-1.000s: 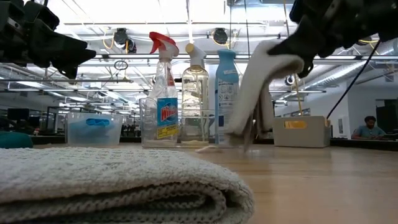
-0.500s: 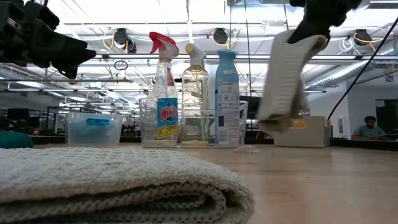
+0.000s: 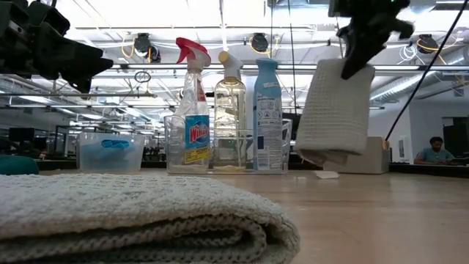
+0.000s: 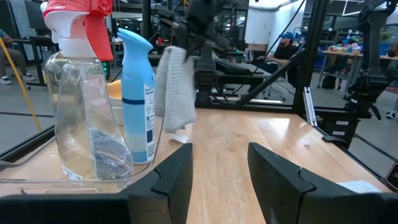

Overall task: Pick & Place Kitchen Items
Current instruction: Put the right gray microfiber towel into the gray bin

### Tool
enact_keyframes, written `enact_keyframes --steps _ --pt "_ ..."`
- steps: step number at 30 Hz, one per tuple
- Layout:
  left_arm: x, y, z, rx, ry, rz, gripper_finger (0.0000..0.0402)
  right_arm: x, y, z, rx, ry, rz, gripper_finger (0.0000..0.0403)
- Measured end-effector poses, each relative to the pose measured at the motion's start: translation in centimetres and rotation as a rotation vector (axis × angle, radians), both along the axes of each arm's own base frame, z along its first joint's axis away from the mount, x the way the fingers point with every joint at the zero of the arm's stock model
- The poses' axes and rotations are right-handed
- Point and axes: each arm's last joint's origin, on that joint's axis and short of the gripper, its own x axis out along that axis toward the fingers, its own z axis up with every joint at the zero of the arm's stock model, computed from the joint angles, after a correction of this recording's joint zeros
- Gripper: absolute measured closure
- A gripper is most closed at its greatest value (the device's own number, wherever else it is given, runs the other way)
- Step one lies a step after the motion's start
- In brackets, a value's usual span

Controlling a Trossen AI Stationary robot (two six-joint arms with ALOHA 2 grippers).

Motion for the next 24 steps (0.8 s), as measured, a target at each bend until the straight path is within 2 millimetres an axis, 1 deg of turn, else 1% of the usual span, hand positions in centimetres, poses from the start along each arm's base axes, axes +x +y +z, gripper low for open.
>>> enact_keyframes --steps 5,8,13,17,24 --pt "0.0 0.0 0.0 0.000 0.000 0.000 0.0243 0.5 -1.9 -0.6 -0.181 0.094 -0.059 0.0400" --pt "0.0 0.0 0.0 0.000 0.000 0.000 0.0243 0.5 -3.2 -0.9 -0.242 0.152 -0.098 0.0400" --pt "0.0 0.0 0.0 0.000 0.000 0.000 0.0243 0.3 -5.4 -1.2 -0.255 0.207 -0.164 0.0399" --pt "0.0 0.0 0.0 0.000 0.000 0.000 0.0243 -0.2 -6.7 -1.2 -0.254 0.222 -0.225 0.0399" --pt "0.0 0.0 0.0 0.000 0.000 0.000 0.0243 -1.1 -8.5 -1.0 -0.384 0.303 -0.332 0.0399"
